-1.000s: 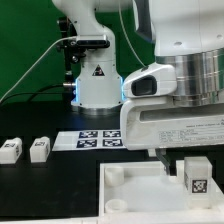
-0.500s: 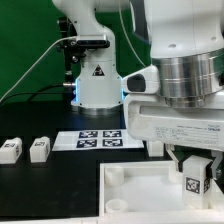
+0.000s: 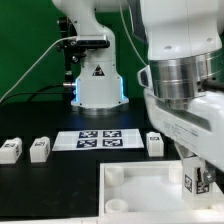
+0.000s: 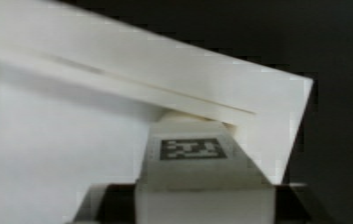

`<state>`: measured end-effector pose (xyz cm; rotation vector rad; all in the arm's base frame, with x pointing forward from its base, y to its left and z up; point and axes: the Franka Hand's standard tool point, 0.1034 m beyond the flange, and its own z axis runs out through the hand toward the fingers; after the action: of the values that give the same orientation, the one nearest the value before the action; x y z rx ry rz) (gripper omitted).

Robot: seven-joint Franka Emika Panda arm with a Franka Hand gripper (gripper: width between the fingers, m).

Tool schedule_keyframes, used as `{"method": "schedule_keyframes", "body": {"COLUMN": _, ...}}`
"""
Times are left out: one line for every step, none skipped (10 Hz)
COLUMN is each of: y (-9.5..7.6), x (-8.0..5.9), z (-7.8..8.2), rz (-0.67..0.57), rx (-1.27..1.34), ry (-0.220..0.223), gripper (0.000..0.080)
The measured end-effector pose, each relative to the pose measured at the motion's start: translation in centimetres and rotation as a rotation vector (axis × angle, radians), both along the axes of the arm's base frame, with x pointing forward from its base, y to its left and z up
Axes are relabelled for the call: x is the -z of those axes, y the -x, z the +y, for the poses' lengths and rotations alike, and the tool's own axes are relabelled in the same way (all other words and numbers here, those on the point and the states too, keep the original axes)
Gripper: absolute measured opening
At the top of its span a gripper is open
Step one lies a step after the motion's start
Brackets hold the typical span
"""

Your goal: Assemble one leg

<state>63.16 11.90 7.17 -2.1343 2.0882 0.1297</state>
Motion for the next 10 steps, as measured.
{"method": "schedule_keyframes", "body": {"y": 0.0, "x": 0.01, "z": -0.01, "rz": 0.008, "rx": 0.12, "ry": -0.023, "gripper": 0.0296}}
{"method": "schedule_keyframes", "body": {"y": -0.06, "x": -0.01, "z": 0.01, "rz": 0.018, "rx": 0.204, "ry": -0.032, "gripper": 0.0296}}
{"method": "schedule_keyframes", "body": {"y": -0.11, "x": -0.07, "z": 0.02, "rz": 0.03, "rx": 0.276, "ry": -0.036, "gripper": 0.0296}}
{"method": "schedule_keyframes", "body": {"y": -0.14, "x": -0.1, "z": 0.03, "rz": 0.034, "rx": 0.302, "ry": -0.036, "gripper": 0.0296}}
{"method": "schedule_keyframes", "body": {"y": -0.13, "x": -0.08, "z": 0.0, "rz": 0.033, "rx": 0.298, "ry": -0.035, "gripper": 0.0296}}
{"method": "schedule_keyframes", "body": {"y": -0.06, "x": 0.0, "z": 0.04, "rz": 0.035, "rx": 0.296, "ry": -0.035, "gripper": 0.0395}}
{"method": "schedule_keyframes", "body": {"y": -0.06, "x": 0.0, "z": 0.06, "rz": 0.035, "rx": 0.296, "ry": -0.035, "gripper": 0.0395}}
{"method": "schedule_keyframes", "body": {"y": -0.05, "x": 0.0, "z": 0.08, "rz": 0.035, "rx": 0.295, "ry": -0.035, "gripper": 0.0571}}
{"method": "schedule_keyframes", "body": {"y": -0.04, "x": 0.01, "z": 0.12, "rz": 0.034, "rx": 0.294, "ry": -0.035, "gripper": 0.0633}}
{"method": "schedule_keyframes", "body": {"y": -0.06, "x": -0.18, "z": 0.26, "rz": 0.025, "rx": 0.292, "ry": -0.035, "gripper": 0.0645}}
